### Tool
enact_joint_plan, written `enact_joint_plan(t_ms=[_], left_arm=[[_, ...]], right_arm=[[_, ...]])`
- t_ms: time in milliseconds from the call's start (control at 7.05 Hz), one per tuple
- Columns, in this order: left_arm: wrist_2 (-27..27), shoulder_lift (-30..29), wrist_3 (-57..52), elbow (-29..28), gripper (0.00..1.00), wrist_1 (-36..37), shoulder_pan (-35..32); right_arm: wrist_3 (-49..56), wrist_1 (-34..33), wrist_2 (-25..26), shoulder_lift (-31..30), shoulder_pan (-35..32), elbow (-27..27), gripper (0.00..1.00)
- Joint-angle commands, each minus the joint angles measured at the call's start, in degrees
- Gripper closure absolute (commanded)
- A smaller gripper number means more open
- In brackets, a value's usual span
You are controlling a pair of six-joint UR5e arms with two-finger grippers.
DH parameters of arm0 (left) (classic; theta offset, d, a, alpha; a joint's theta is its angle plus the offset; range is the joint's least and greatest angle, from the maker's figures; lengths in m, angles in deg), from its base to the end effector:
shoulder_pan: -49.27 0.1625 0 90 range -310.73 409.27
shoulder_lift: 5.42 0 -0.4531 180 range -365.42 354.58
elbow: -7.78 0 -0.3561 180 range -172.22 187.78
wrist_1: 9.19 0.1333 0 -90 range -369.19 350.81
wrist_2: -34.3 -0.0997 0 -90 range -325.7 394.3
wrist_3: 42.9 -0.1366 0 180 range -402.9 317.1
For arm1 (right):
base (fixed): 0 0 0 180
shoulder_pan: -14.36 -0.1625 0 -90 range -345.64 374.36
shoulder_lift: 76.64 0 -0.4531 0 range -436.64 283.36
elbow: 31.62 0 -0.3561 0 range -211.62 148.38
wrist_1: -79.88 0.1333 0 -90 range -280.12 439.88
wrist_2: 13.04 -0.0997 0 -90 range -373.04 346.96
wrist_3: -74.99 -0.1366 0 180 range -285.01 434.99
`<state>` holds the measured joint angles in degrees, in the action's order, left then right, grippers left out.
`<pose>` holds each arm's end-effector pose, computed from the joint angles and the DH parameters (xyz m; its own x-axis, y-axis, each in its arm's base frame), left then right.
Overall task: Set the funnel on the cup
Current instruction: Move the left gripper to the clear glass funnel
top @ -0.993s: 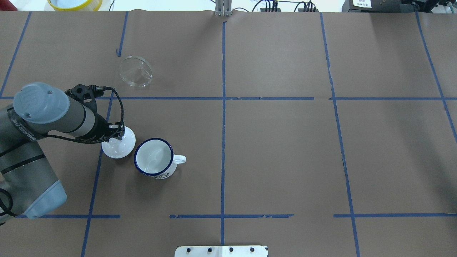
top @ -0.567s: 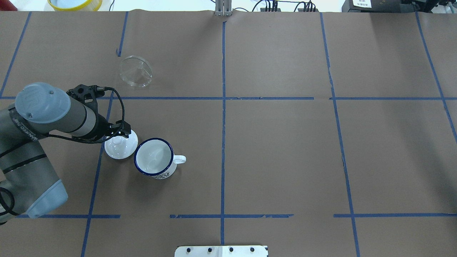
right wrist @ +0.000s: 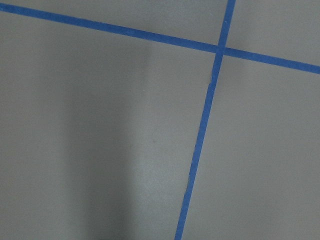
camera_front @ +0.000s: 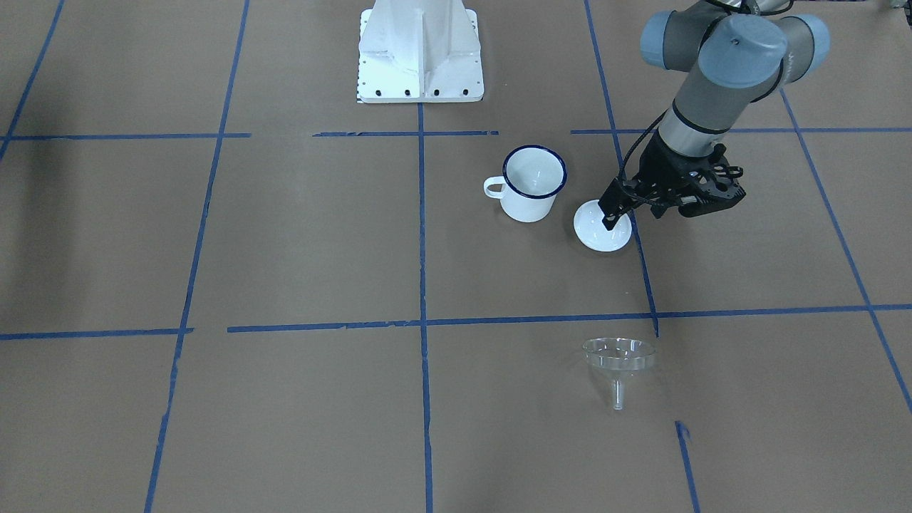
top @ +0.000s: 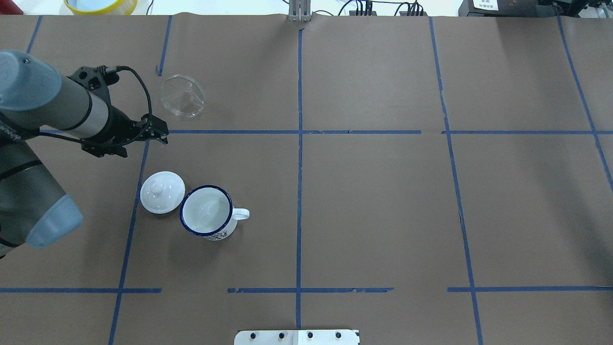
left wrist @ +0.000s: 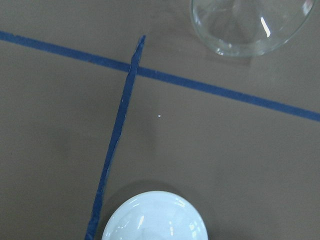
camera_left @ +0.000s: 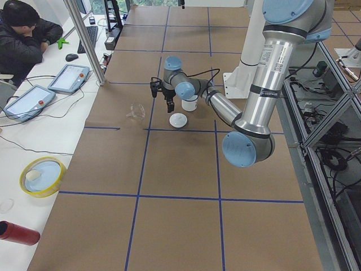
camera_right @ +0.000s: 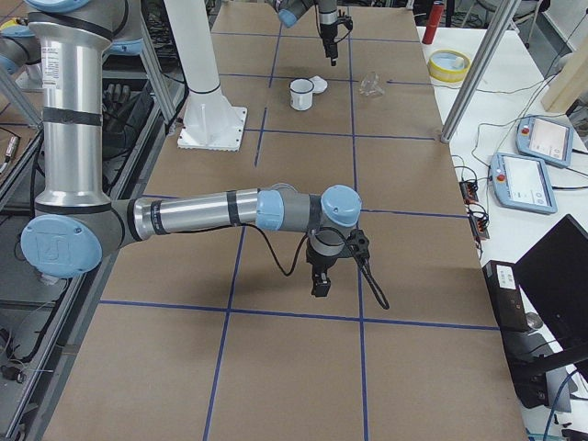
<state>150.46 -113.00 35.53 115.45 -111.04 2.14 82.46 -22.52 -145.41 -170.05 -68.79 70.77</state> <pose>0.3447 -0.4787 0.3993 0.5416 -0.3188 -0.7779 0.3363 0.9302 -0.1471 -0.0089 -0.4202 0.6659 0.7166 -0.1766 0.6748 0.2140 0.9764 0.0283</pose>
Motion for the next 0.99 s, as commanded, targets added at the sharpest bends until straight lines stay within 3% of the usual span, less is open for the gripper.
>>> enact_joint_plan(t_ms=[0, 284, 567, 851], left_arm=[[-1.19, -7.61, 16.41, -5.94, 0.0, 0.26, -1.83], [-8.38, -14.47, 29.62, -15.34, 0.0, -2.1, -1.56], [-17.23, -15.55, 40.01, -22.13, 0.0, -10.69, -0.34], [-20.44, -16.78, 43.03, -27.15, 0.0, -15.03, 0.46]], right_arm=[[0.0, 0.0, 0.0, -0.02, 0.0, 0.0, 0.0], [0.0, 0.0, 0.0, -0.02, 0.0, 0.0, 0.0], [0.0, 0.0, 0.0, -0.02, 0.0, 0.0, 0.0], [0.0, 0.0, 0.0, -0.02, 0.0, 0.0, 0.0]])
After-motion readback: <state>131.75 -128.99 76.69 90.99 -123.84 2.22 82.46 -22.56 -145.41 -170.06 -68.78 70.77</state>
